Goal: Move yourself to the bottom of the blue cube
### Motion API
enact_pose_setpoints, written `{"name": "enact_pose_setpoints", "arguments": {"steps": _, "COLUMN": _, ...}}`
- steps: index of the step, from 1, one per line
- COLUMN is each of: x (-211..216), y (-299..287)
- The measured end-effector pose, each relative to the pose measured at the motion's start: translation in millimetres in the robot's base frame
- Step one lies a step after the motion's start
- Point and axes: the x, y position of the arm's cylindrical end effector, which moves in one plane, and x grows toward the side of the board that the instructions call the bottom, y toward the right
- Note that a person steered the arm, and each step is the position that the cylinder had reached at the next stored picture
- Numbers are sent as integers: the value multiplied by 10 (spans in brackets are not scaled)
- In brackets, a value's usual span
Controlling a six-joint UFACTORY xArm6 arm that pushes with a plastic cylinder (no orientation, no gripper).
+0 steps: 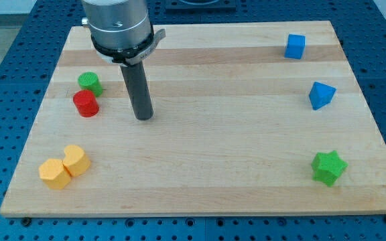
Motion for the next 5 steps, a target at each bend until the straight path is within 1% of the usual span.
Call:
{"name": "enact_pose_setpoints", "arguments": {"steps": 1, "x": -214, "y": 333}}
{"name": "enact_pose_setpoints", "arguments": {"steps": 2, "x": -586, "y": 885}}
{"name": "enact_pose_setpoints", "arguments": {"steps": 3, "x": -758, "y": 1148}}
{"name": "enact_pose_setpoints", "arguments": {"steps": 4, "x": -801, "y": 1396}}
{"name": "enact_pose_setpoints", "arguments": {"steps": 5, "x": -1053, "y": 2040}}
